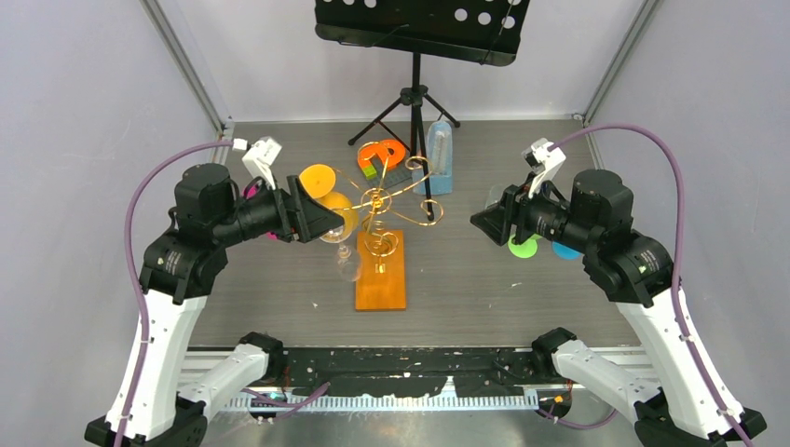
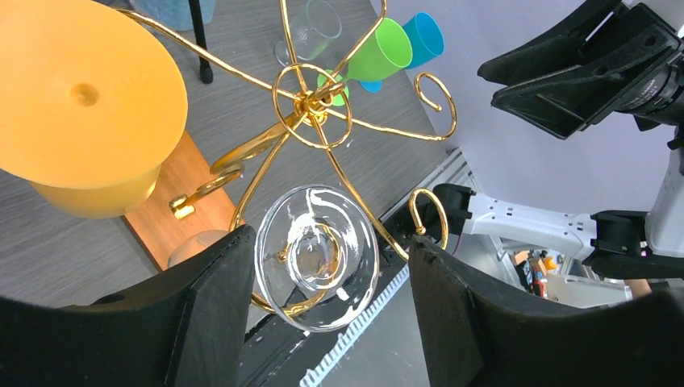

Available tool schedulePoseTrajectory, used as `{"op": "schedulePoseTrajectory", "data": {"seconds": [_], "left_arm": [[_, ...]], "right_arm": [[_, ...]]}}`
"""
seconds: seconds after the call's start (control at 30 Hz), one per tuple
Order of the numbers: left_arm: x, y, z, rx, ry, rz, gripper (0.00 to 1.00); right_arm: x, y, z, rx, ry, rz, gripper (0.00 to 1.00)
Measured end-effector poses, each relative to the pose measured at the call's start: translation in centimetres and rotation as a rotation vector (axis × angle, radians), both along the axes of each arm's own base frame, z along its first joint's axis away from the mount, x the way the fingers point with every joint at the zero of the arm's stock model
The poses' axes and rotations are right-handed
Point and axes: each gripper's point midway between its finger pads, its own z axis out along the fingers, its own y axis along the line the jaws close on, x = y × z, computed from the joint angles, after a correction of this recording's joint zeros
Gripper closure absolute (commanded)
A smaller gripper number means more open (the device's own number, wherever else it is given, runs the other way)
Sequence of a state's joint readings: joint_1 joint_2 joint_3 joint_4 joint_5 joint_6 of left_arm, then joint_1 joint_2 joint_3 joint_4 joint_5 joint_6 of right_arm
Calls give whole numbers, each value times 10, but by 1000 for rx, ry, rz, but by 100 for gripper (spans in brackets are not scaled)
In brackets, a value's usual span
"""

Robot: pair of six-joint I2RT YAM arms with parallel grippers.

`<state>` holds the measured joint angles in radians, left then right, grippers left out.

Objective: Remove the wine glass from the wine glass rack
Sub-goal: Pick up the wine glass from the wine rack.

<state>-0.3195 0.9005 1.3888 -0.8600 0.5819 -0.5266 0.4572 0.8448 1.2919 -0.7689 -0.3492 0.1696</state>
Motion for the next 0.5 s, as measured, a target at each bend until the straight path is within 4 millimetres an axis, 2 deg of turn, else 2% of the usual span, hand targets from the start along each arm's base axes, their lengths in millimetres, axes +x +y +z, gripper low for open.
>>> {"op": "schedulePoseTrajectory", "data": {"seconds": [0.5], "left_arm": [[-5, 2, -4, -51, 81, -18, 46]], "right_arm": [[2, 4, -2, -5, 10, -2, 49]]}}
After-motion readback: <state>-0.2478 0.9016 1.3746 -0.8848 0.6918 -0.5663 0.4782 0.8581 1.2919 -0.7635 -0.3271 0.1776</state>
